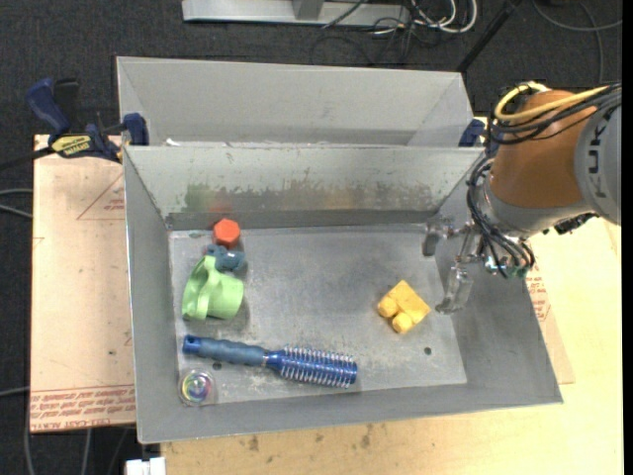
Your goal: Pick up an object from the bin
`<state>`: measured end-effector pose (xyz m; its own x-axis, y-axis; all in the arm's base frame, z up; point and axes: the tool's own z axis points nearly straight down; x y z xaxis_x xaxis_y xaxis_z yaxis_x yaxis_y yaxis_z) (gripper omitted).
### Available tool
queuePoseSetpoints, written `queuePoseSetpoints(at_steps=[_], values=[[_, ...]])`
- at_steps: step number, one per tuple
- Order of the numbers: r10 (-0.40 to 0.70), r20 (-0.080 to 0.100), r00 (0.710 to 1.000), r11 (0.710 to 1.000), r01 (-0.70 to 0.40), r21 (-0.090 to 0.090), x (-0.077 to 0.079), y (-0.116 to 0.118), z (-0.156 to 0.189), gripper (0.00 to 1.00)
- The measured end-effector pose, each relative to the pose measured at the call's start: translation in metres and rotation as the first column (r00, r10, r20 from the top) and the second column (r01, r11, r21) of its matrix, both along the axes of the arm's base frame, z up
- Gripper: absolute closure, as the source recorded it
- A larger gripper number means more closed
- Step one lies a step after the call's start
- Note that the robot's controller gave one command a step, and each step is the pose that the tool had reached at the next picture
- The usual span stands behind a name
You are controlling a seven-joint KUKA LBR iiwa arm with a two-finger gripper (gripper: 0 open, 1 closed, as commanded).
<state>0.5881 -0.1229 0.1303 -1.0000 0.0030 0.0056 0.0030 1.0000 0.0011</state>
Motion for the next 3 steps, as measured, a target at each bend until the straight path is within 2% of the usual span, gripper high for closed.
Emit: queuePoseSetpoints(at_steps=[1, 2, 3], values=[[0.204, 0.002, 0.979, 0.979, -0.204, 0.002, -0.047, 0.032, -0.061, 0.00], [0.093, 0.009, 0.996, 0.996, -0.093, 0.000, -0.024, 0.064, -0.060, 0.00], [0.093, 0.008, 0.996, 0.996, -0.093, -0.001, -0.025, 0.063, -0.060, 1.00]])
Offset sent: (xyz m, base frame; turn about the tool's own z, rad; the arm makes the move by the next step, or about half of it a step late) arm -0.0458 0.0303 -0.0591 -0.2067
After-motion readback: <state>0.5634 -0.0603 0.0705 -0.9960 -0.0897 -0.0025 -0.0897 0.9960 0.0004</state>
